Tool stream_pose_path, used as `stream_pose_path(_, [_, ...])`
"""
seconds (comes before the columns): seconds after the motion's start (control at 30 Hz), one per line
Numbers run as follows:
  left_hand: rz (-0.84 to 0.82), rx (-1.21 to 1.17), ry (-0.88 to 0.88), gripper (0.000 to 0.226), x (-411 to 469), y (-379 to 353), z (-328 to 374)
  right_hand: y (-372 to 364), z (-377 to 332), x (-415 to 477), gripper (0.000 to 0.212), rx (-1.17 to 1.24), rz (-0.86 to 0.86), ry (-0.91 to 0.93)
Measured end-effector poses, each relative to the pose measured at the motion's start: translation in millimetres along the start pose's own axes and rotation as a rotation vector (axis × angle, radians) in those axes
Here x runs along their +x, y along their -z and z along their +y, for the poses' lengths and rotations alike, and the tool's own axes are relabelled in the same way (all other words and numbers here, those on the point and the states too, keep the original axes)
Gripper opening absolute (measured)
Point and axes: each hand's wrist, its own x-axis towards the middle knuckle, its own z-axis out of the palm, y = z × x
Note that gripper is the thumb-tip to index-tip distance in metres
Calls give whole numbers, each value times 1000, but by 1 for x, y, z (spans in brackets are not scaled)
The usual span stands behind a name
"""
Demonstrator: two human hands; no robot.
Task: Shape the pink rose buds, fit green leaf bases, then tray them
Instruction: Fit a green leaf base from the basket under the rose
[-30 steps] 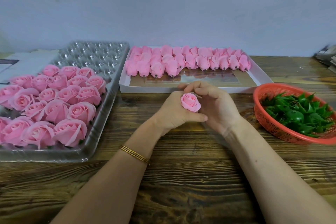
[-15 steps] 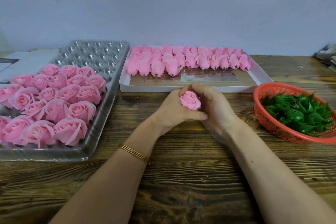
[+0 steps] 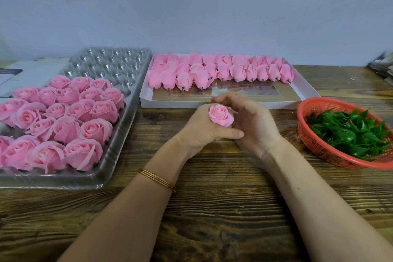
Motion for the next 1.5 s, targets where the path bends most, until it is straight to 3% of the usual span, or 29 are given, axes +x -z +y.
stream_pose_path(0.27, [-13,18,2,37,1,2,-4,-2,3,0,33,-10,-85,-33])
stream_pose_path(0.5, [4,-33,0,51,-1,2,-1,-2,7,-1,35,-96,-38,11])
stream_pose_path(0.63, [1,-5,6,40,-2,1,0,-4,7,-3,41,-139,3,29])
stream_pose_path(0.7, [0,21,7,32,-1,0,-1,-5,6,-2,39,-125,39,33])
stream_pose_path(0.87, [14,26,7,36,2,0,-4,-2,2,0,25,-22,100,44])
stream_pose_path(1.1, [103,10,6,28,4,0,-7,-8,14,-3,25,-596,86,323])
stream_pose_path(1.27, [156,97,24,21,5,0,-7,-7,15,-7,22,-803,35,386])
stream_pose_path(1.5, [218,68,55,16,5,-1,-4,-5,18,-4,36,-972,39,383])
